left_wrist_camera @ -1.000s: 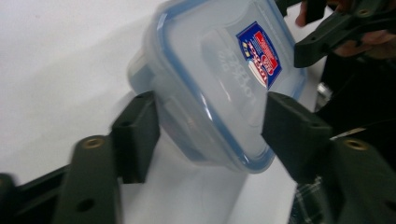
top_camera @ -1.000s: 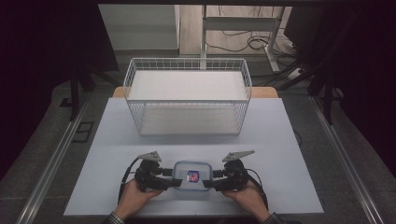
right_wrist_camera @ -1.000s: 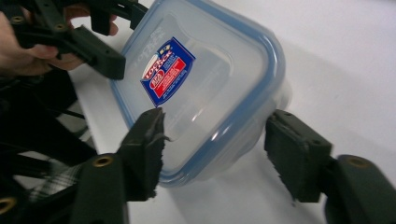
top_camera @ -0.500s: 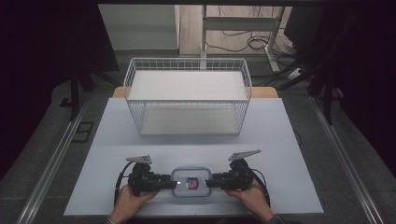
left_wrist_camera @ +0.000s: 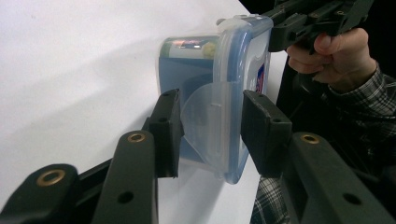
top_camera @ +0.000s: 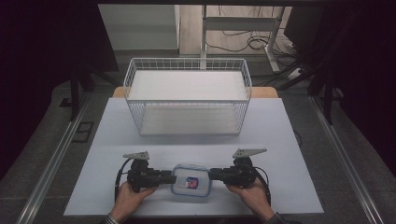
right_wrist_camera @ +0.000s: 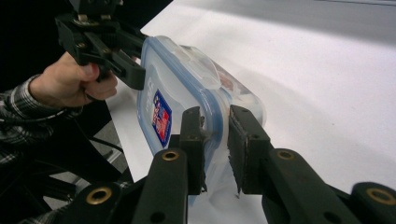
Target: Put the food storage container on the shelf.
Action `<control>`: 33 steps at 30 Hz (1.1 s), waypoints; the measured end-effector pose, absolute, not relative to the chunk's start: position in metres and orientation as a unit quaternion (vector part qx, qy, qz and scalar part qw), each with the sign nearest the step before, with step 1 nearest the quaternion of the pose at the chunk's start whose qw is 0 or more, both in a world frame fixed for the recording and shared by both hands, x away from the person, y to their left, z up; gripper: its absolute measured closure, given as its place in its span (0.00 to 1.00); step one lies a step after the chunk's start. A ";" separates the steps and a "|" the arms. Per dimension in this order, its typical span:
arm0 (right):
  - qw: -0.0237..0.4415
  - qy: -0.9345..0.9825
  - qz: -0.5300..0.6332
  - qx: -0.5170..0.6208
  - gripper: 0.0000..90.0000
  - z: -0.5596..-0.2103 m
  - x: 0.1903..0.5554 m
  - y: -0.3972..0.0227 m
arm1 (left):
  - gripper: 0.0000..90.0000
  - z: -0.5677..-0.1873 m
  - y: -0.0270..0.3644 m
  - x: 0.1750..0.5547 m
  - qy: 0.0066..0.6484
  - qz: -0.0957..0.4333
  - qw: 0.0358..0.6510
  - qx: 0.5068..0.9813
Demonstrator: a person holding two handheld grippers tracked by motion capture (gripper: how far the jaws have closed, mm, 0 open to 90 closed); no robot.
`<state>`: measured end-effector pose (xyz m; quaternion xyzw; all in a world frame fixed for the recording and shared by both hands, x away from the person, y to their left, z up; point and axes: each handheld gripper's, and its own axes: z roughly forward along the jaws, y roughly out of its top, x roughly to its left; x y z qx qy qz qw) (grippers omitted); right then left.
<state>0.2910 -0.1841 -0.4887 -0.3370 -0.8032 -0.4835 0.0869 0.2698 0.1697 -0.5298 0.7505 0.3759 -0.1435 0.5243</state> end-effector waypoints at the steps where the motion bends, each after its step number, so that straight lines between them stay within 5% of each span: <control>1: 0.087 -0.802 -0.485 -0.338 0.83 -0.489 0.291 -0.184 | 0.66 -0.530 0.170 0.270 0.375 -0.144 0.524 0.751; 4: 0.084 -0.814 -0.462 -0.343 0.66 -0.495 0.292 -0.180 | 0.66 -0.532 0.170 0.269 0.375 -0.146 0.518 0.755; 8: 0.119 -0.811 -0.450 -0.354 0.61 -0.508 0.291 -0.177 | 0.66 -0.538 0.172 0.269 0.381 -0.159 0.520 0.747; 21: 0.170 -0.767 -0.480 -0.390 0.66 -0.515 0.295 -0.182 | 0.65 -0.541 0.174 0.272 0.391 -0.170 0.527 0.735; 33: 0.157 -0.767 -0.491 -0.382 0.66 -0.503 0.299 -0.180 | 0.65 -0.526 0.176 0.277 0.393 -0.150 0.533 0.734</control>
